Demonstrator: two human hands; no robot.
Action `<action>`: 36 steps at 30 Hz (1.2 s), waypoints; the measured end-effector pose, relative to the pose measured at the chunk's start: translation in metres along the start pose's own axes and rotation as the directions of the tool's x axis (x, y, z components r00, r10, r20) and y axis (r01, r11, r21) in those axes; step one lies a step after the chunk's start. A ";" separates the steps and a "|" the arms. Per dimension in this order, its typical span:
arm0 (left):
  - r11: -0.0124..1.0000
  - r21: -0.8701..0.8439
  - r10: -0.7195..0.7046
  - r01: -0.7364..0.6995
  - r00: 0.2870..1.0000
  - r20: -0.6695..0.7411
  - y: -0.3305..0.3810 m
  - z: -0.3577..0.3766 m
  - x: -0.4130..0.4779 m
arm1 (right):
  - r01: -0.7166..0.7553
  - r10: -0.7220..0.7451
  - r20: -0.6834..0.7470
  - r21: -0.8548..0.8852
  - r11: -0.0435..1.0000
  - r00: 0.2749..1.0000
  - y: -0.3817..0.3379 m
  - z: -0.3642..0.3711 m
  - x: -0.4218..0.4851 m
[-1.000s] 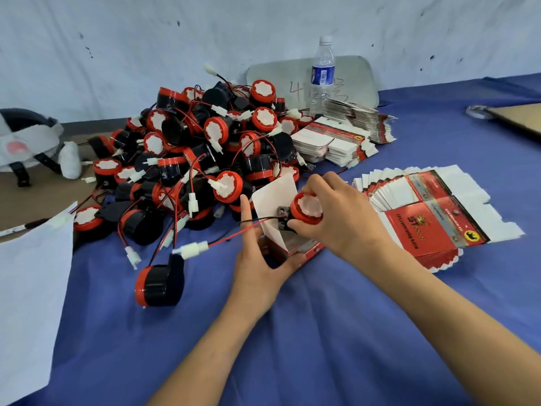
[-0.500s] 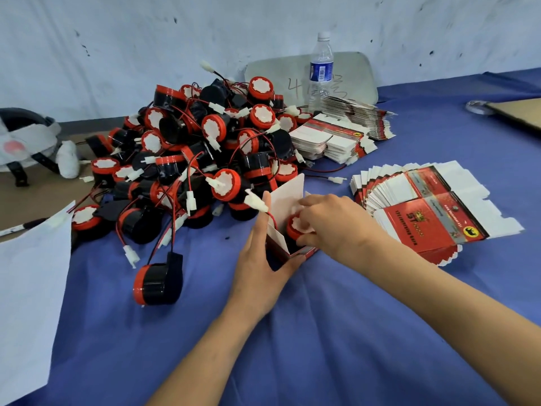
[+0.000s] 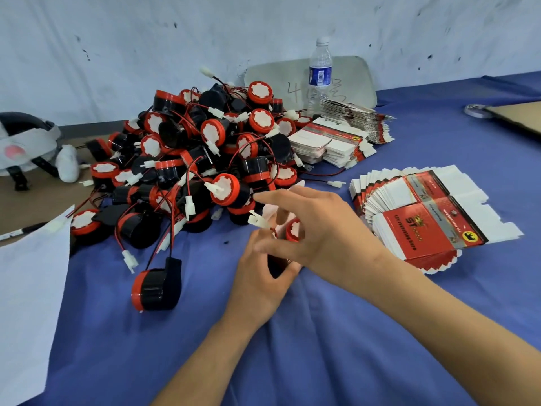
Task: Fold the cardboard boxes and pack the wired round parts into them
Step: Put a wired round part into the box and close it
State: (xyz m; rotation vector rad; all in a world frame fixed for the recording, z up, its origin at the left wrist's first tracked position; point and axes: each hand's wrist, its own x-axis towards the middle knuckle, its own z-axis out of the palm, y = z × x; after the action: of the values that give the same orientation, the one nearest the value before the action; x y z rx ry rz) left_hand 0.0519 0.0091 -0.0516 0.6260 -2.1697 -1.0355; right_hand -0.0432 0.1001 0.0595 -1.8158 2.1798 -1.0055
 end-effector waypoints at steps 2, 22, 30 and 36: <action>1.000 0.024 -0.012 0.012 1.000 -0.002 0.003 0.000 -0.001 | 0.029 -0.029 -0.010 0.072 0.997 1.000 -0.003 0.004 0.007; 1.000 -0.017 -0.018 0.019 0.999 0.031 0.001 -0.002 -0.001 | 0.125 0.038 -0.477 0.305 0.944 0.878 0.041 0.023 0.000; 0.998 -0.066 -0.005 0.007 1.000 0.023 0.004 -0.003 0.000 | 0.106 0.003 -0.353 0.289 0.951 0.936 0.052 0.024 -0.002; 0.993 -0.105 -0.046 0.049 0.998 0.033 0.006 -0.003 -0.001 | 0.129 -0.094 -0.187 0.189 0.973 0.978 0.053 0.024 -0.001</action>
State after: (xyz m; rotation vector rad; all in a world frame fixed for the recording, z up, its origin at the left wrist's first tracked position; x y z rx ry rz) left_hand 0.0537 0.0113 -0.0460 0.6184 -2.1199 -1.1840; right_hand -0.0748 0.0944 0.0107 -1.8357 1.9988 -1.4059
